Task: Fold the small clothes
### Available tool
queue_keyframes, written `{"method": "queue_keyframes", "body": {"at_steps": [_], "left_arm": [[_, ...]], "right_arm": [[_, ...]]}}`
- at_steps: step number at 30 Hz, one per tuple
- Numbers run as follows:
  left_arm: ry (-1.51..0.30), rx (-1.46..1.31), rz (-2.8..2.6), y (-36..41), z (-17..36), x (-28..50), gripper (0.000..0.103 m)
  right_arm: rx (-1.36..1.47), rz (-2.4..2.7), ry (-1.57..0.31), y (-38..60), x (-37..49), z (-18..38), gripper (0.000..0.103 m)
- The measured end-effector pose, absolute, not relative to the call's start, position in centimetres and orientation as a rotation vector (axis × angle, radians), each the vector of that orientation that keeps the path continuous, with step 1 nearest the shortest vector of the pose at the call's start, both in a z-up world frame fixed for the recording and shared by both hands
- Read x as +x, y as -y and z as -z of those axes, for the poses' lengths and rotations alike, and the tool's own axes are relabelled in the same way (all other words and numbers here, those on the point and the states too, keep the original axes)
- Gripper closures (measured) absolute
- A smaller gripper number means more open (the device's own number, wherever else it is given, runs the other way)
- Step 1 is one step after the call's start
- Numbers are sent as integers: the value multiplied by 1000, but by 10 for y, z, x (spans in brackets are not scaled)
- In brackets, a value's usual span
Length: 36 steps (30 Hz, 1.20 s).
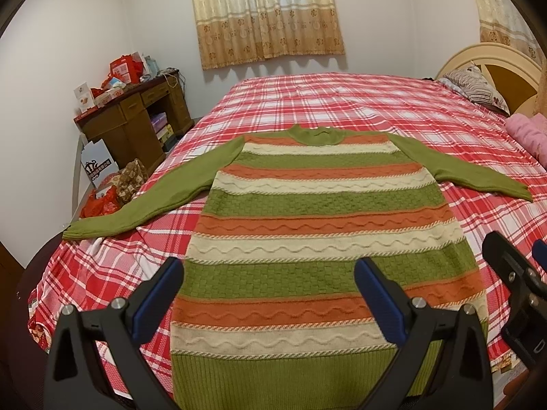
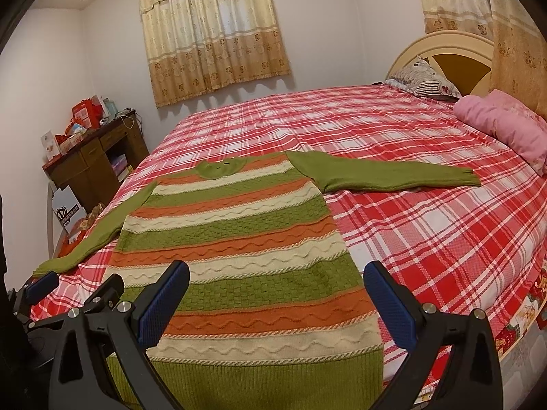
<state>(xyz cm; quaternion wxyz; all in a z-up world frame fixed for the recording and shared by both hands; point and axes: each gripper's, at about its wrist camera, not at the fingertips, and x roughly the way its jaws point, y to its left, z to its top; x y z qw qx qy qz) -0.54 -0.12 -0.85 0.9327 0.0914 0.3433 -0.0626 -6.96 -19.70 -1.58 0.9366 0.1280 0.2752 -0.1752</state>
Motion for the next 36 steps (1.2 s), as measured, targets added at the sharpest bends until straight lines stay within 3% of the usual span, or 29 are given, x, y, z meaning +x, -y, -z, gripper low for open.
{"method": "queue_keyframes", "body": {"at_steps": [36], "left_arm": [[-741,185,104,6,29,21,1]], "right_arm": [[205,452,-574,232,-39,15,1]]}}
